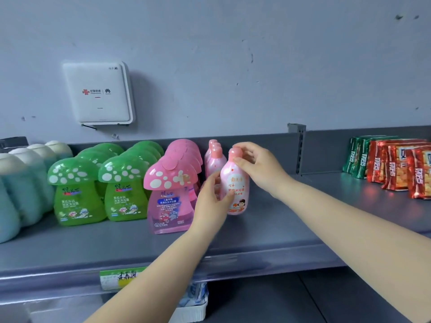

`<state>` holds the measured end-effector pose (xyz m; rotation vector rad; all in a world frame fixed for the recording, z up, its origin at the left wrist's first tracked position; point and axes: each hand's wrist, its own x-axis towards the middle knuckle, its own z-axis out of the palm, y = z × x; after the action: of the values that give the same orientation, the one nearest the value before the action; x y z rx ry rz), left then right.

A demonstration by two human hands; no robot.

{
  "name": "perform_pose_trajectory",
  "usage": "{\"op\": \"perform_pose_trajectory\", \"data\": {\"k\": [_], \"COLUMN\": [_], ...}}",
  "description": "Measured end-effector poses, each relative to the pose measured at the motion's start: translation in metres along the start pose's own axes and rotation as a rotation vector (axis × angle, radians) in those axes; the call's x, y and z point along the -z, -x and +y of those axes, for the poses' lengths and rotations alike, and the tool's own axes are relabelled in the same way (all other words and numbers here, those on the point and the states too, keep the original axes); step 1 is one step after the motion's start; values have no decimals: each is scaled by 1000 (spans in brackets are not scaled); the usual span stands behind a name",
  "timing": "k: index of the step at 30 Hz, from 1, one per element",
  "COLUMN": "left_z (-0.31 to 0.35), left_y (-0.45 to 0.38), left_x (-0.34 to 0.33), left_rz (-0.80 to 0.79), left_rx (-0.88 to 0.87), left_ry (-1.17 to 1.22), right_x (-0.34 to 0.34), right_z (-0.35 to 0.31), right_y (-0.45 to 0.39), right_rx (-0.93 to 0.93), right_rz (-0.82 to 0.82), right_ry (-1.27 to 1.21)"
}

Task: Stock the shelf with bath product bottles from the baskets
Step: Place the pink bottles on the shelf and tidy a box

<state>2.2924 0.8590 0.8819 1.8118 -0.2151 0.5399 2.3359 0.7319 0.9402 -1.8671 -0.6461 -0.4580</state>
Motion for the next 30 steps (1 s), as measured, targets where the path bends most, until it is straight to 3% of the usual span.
{"op": "perform_pose_trajectory", "data": {"k": [6, 18, 30], "left_z": [-8, -11, -8], "left_y": [-10, -16, -11], "left_x": [-2, -4, -1], "left_rz": [77, 70, 67], "left_rx": [49, 118, 189], "left_ry": [-32, -195, -106], "right_x": [-19, -34, -37], "right_z": [7, 16, 9], "right_y": [-17, -25, -20], "right_rx": [19, -11, 21], "right_rz": [-34, -66, -34], "right_ry": [1, 24, 222]}}
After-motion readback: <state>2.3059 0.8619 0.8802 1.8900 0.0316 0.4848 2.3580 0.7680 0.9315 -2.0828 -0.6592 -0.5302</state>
